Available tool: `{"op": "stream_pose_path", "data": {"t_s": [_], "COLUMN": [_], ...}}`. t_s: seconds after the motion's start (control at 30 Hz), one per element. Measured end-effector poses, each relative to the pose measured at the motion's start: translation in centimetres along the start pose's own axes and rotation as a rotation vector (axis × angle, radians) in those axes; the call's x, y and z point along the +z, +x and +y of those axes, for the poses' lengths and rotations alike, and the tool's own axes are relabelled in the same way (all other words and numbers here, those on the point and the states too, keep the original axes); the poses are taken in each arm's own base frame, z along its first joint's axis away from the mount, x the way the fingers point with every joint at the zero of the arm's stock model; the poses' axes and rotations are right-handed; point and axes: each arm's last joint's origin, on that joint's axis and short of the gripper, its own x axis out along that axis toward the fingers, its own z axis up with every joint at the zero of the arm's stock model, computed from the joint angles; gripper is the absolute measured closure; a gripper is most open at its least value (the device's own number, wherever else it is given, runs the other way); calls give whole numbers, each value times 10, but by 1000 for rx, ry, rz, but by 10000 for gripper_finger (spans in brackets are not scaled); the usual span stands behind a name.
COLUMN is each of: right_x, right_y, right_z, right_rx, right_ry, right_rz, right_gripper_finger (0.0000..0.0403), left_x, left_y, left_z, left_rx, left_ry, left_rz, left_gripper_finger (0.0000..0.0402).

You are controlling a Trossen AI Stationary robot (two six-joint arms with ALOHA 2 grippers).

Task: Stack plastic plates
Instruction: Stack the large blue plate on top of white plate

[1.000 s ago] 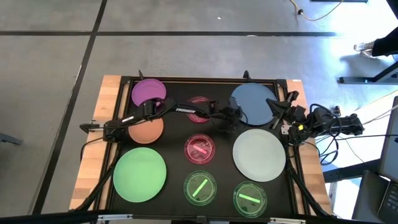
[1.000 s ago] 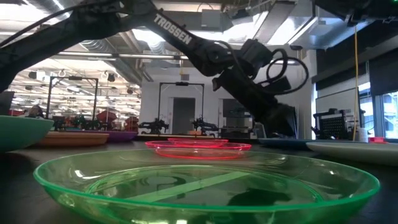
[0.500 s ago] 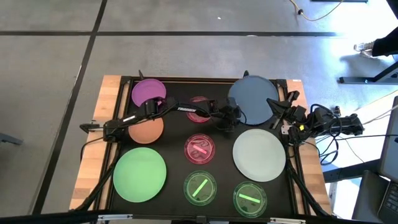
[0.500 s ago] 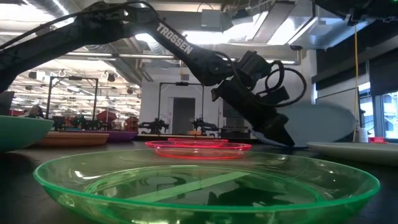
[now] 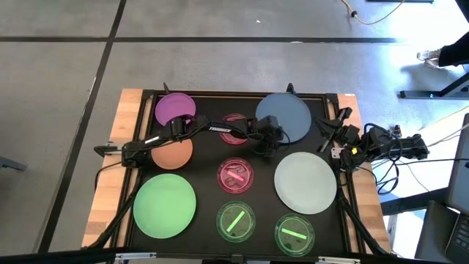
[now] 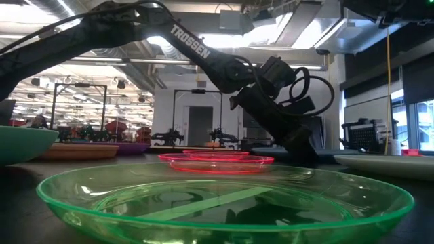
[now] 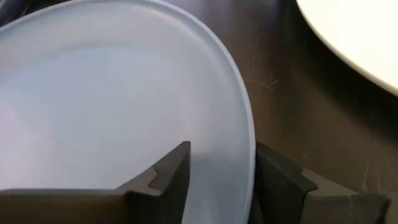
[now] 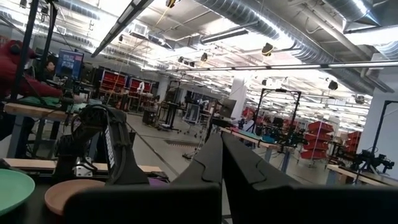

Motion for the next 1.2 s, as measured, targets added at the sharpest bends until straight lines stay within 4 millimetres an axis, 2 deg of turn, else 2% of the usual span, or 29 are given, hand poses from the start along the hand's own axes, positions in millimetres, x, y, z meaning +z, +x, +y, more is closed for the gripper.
{"op": "stream_pose_path", "data": {"t_s": [0.23, 0.57, 0.7, 0.97, 1.2], "right_x": [0, 0, 0, 0, 0], "right_y": [0, 0, 0, 0, 0], "right_z": [0, 0, 0, 0, 0], "right_rx": [0, 0, 0, 0, 0], "right_ry": [-1, -1, -1, -1, -2], "right_rz": [0, 0, 0, 0, 1], "right_gripper_finger": [400, 400, 400, 400, 400], "left_x": [-1, 0, 2, 15, 47], "left_y": [-1, -1, -1, -4, -32], "left_z": [0, -3, -8, -34, -56], "left_rx": [30, 37, 49, 100, 118], "left_ry": [1, 67, 111, 233, 327], "left_rz": [24, 32, 32, 36, -5], "left_gripper_finger": [256, 356, 384, 393, 394]}}
